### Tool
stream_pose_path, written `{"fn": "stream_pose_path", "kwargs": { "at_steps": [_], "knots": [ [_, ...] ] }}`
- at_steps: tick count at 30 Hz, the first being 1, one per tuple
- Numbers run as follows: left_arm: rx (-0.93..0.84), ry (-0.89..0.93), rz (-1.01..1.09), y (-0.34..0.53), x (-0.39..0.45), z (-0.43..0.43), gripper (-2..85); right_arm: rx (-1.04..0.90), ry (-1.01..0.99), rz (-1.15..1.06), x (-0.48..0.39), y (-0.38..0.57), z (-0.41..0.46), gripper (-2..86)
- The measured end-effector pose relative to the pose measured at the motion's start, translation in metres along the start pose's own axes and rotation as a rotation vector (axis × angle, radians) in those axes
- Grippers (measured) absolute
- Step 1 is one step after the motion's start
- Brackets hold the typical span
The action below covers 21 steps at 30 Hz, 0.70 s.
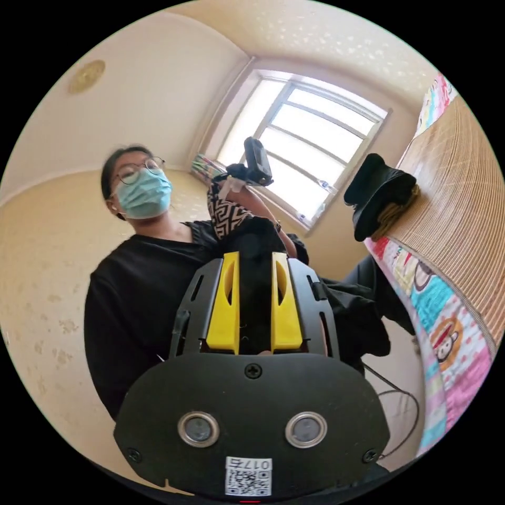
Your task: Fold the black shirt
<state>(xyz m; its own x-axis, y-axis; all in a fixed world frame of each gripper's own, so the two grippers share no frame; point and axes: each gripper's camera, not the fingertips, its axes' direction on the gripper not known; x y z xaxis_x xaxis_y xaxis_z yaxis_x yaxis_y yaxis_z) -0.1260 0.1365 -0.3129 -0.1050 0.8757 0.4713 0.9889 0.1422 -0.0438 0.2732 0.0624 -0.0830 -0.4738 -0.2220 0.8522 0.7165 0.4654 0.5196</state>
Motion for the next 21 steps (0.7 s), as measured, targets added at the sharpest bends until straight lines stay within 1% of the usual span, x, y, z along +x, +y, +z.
{"fn": "stream_pose_path", "kwargs": {
  "at_steps": [3,5,7,8,9,11,13,15,16,17,18,19,21],
  "knots": [
    [0.005,-0.007,-0.022,0.004,-0.014,0.000,-1.0,0.052,0.003,0.034,0.005,0.013,0.002,4.4],
    [0.005,-0.017,-0.031,0.003,-0.020,0.000,-1.0,0.034,0.032,0.038,0.001,0.012,0.008,3.6],
    [-0.008,-0.049,-0.032,-0.002,-0.022,-0.001,-0.9,0.005,0.117,0.011,-0.013,0.007,0.014,3.1],
    [-0.023,-0.088,-0.028,-0.008,-0.022,-0.001,-0.9,0.014,0.211,-0.003,-0.026,0.003,0.014,2.9],
    [-0.045,-0.130,-0.022,-0.015,-0.020,-0.001,-0.9,0.046,0.302,-0.014,-0.041,-0.002,0.010,2.7],
    [-0.085,-0.213,-0.020,-0.028,-0.017,0.001,-0.9,0.122,0.397,-0.057,-0.070,-0.011,0.001,2.4],
    [-0.151,-0.357,-0.054,-0.044,-0.014,0.003,-0.9,0.224,0.510,-0.125,-0.108,-0.020,-0.006,2.3],
    [-0.294,-0.692,-0.160,-0.064,-0.011,0.008,-0.9,0.378,0.746,-0.147,-0.155,-0.034,-0.008,2.2],
    [-0.336,-0.791,-0.188,-0.068,-0.010,0.009,-0.9,0.412,0.804,-0.153,-0.168,-0.037,-0.007,2.1],
    [-0.405,-0.967,-0.228,-0.076,-0.007,0.012,-0.9,0.483,0.922,-0.184,-0.194,-0.043,-0.003,2.0],
    [-0.452,-1.087,-0.240,-0.082,-0.004,0.015,-0.9,0.551,1.019,-0.244,-0.222,-0.045,0.005,2.0],
    [-0.467,-1.134,-0.241,-0.084,-0.002,0.017,-0.9,0.578,1.062,-0.274,-0.236,-0.046,0.011,2.0],
    [-0.461,-1.238,-0.236,-0.091,0.004,0.019,-0.9,0.680,1.177,-0.433,-0.287,-0.045,0.044,2.0]
  ]
}}
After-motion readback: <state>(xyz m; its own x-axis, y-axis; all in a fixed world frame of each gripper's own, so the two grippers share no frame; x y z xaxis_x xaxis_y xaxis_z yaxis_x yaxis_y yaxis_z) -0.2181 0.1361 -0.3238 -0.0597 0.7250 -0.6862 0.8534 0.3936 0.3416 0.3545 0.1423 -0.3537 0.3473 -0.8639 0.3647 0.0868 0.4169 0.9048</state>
